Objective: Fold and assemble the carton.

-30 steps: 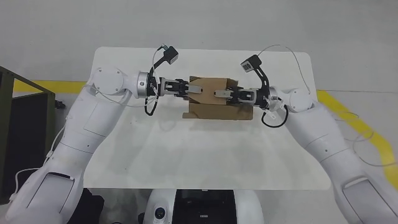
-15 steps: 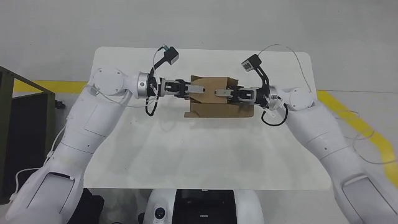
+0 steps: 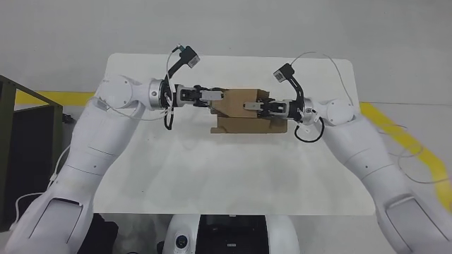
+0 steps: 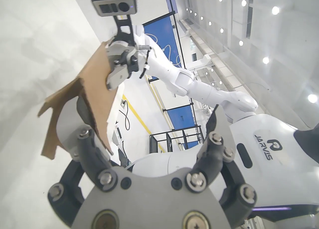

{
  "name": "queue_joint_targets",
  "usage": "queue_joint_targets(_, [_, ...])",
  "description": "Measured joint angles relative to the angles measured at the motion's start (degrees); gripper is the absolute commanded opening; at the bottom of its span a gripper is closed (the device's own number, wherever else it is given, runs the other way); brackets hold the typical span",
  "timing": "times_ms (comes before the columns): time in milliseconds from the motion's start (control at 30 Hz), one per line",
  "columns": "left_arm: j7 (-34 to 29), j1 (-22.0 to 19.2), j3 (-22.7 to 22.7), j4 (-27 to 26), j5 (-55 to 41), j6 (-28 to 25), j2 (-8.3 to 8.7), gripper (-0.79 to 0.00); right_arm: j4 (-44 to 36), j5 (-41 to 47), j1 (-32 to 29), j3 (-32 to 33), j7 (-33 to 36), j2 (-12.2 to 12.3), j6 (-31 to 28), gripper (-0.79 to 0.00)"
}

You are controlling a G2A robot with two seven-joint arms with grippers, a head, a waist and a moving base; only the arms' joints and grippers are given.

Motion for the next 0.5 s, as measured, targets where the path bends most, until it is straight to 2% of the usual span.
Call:
queue_joint_targets(133, [-0.25,0.56,-1.05,-1.55,-0.19,1.1,0.3,0.0,0.28,-0.36,0.3,-0.46,0.14,-0.56,0.15,-0.785])
queue_joint_targets(267, [0.13,0.63,-0.48,-2.37,0.16,0.29,0.2,0.0,0.37,-1.05,0.53,-0.72,-0.26,-1.07,0.51,-0.785])
queue_joint_targets(500, [1.21,0.4,1.05,-2.47,-0.27,2.23,-0.12,0.0,-0.92,-2.61,0.59,-0.59,-0.73,-1.61,1.26,-0.785])
